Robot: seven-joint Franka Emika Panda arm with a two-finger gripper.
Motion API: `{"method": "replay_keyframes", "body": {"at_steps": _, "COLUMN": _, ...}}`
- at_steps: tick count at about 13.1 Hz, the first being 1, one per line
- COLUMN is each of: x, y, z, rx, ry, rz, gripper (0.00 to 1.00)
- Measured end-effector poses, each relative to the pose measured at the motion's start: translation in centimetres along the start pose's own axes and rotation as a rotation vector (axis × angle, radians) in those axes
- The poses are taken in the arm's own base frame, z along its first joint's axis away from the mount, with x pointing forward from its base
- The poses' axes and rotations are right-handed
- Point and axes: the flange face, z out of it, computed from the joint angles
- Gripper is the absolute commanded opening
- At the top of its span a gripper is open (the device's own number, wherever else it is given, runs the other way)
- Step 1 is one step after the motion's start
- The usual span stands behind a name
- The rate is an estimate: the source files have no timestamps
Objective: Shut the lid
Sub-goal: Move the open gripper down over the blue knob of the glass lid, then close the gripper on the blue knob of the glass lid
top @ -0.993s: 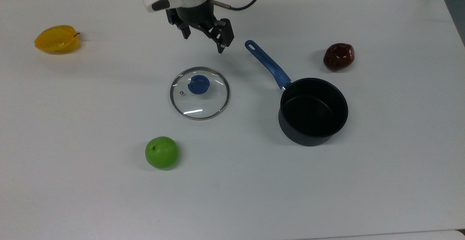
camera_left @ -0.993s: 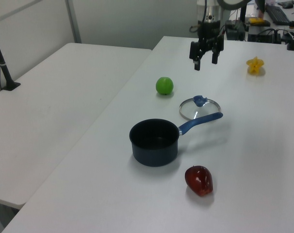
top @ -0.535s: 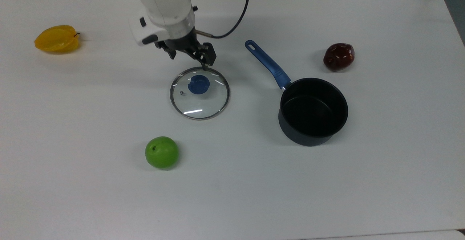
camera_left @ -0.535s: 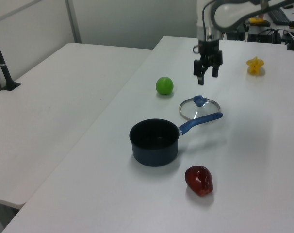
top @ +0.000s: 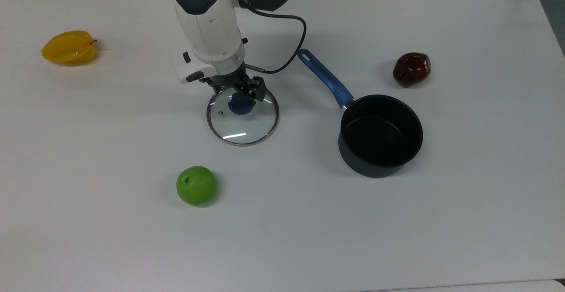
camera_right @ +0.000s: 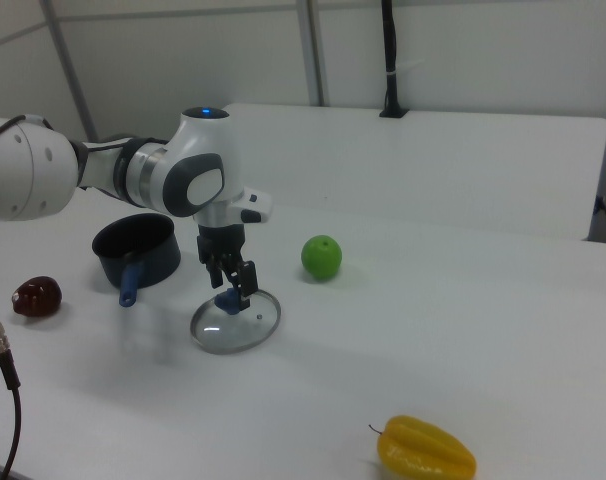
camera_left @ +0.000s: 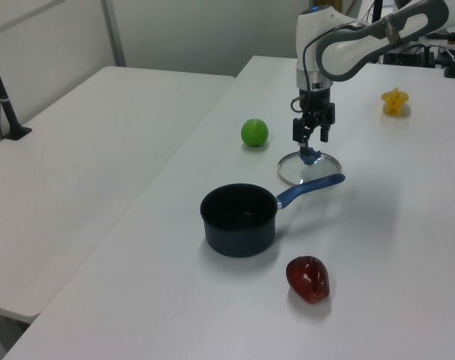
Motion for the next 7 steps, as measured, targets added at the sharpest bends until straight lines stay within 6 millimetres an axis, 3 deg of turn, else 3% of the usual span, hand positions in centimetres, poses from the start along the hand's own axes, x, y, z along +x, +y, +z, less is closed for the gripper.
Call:
{"method": "replay_keyframes", "body": {"at_steps": 3, "x": 0.2, "y": -0.3, "z": 0.5, "rx": 0.001, "ry": 0.013, "rz": -0.006, "gripper": 0.90}}
{"method": "replay_keyframes", "body": {"at_steps": 6, "x": 0.1, "y": -1.0, "z": 1.6, "rx": -0.028, "ry": 0.007, "rz": -0.032, "gripper": 0.72}}
{"method": "replay_keyframes", "body": {"at_steps": 7, "x": 0.1, "y": -1.1, "z": 1.7, "rx": -0.033, "ry": 0.006, "rz": -0.035, "gripper": 0.61}}
